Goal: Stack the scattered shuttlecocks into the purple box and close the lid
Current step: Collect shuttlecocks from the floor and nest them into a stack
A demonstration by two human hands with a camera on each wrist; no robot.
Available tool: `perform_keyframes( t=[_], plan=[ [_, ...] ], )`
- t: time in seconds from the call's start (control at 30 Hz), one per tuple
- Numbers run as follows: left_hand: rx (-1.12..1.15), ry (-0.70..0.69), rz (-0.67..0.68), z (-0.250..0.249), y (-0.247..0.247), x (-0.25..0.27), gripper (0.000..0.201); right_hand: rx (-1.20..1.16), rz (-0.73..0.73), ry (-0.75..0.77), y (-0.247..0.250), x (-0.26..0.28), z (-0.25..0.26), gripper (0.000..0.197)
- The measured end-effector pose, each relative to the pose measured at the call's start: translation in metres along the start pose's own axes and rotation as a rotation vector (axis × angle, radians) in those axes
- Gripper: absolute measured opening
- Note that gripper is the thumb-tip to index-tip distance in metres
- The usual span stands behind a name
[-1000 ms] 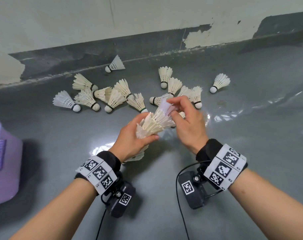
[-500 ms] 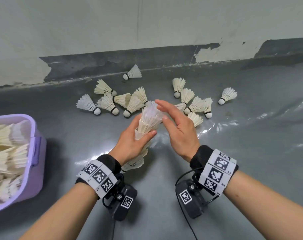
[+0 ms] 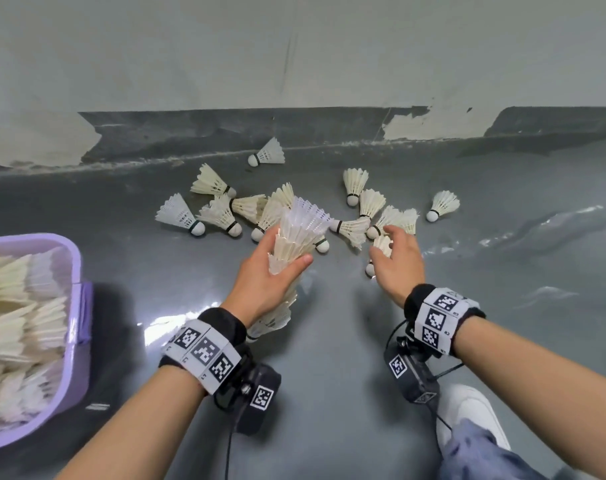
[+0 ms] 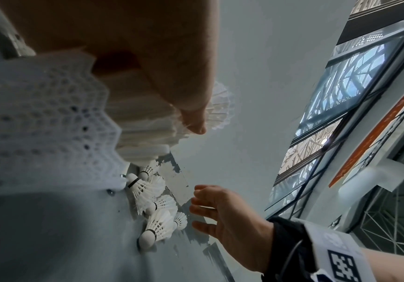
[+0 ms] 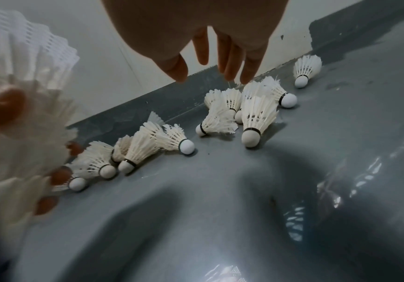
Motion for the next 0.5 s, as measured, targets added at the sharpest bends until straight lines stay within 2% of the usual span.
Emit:
perform_keyframes(
  t=[0.13,0.33,0.5],
  plan=[
    [-0.070,0.031,-0.057,0.005,0.002,-0.011,0.067,0.034,0.043,0.000,-0.014,-0.028,-0.005,0.046],
    [-0.187,0.080,-0.146,0.004,-0.019,-0.028,0.062,0.210,0.069,0.058,-0.025,-0.063,-0.023,0.049],
    [-0.238,0.144,-0.189,-0.007,-0.041,-0.037,0.065,0.354,0.238,-0.017,-0.021,-0.089,-0.027,0.063]
  ],
)
Point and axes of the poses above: each hand's wrist, its own x-axis away from the middle knuckle, its own y-axis out of the back of the hand, z = x × y, the point moved 3 cm from there along -x, towards the middle knuckle, and after that the axes turned 8 degrees about -y, right-handed, at the moved point
